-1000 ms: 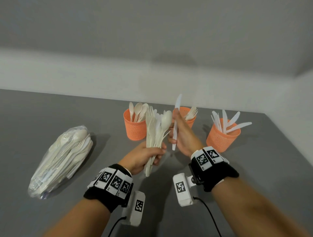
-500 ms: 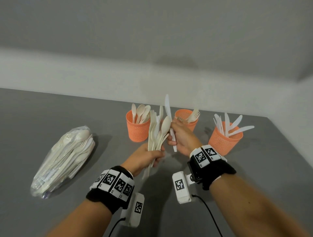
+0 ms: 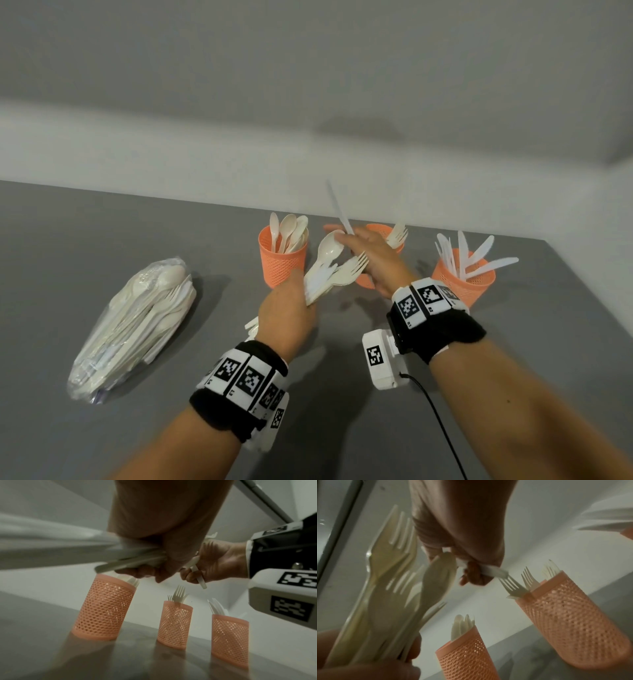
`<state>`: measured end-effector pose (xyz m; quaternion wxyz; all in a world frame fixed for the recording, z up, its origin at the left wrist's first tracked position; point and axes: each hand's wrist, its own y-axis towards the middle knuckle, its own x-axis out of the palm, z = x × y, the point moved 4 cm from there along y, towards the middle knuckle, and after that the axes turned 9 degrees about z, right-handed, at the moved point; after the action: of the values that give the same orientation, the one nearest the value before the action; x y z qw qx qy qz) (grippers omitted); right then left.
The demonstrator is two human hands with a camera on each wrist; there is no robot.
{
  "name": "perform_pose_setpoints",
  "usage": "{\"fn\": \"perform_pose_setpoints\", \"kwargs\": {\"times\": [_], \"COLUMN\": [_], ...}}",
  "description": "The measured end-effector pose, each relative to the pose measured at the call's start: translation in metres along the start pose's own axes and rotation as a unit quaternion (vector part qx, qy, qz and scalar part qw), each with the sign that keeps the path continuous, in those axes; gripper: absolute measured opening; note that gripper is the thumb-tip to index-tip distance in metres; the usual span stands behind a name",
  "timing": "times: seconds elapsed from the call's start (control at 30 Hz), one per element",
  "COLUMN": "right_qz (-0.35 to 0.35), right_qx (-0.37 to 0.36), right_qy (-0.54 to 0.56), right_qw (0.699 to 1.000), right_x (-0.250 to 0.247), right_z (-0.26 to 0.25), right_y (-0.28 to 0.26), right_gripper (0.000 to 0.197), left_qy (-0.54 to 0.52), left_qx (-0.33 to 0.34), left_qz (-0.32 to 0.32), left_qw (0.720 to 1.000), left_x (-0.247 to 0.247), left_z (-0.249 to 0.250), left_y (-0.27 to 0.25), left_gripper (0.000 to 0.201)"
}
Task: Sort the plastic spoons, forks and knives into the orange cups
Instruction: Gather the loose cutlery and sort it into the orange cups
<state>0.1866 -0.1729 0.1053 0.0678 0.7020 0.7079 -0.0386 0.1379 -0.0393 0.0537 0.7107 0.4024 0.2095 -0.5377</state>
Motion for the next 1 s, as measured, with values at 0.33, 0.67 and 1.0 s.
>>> {"fn": "perform_pose_setpoints", "kwargs": {"times": [0.33, 0.67, 1.0], "right_qz": [0.109, 0.024, 0.111], "right_qx": [-0.059, -0.014, -0.112], "right_qy": [-0.167, -0.065, -0.128], "right_qw": [0.978, 0.997, 0.979], "right_x": [0.019, 0.027, 0.024], "right_z": [-0.001, 0.021, 0.016], "right_y": [-0.033, -0.03, -0.028], "right_gripper": [0.034, 0.023, 0.013], "left_qy": [-0.114, -0.472, -0.543], "left_qx": [-0.094, -0.182, -0.183], "left_qz": [0.015, -0.093, -0.157], "left_qw": [0.989, 0.857, 0.805], "left_x": [0.003, 0.017, 0.02], "left_z": [-0.006, 0.001, 0.005], "left_y": [0.006, 0.006, 0.005], "left_gripper": [0.049, 0.061, 0.062]}}
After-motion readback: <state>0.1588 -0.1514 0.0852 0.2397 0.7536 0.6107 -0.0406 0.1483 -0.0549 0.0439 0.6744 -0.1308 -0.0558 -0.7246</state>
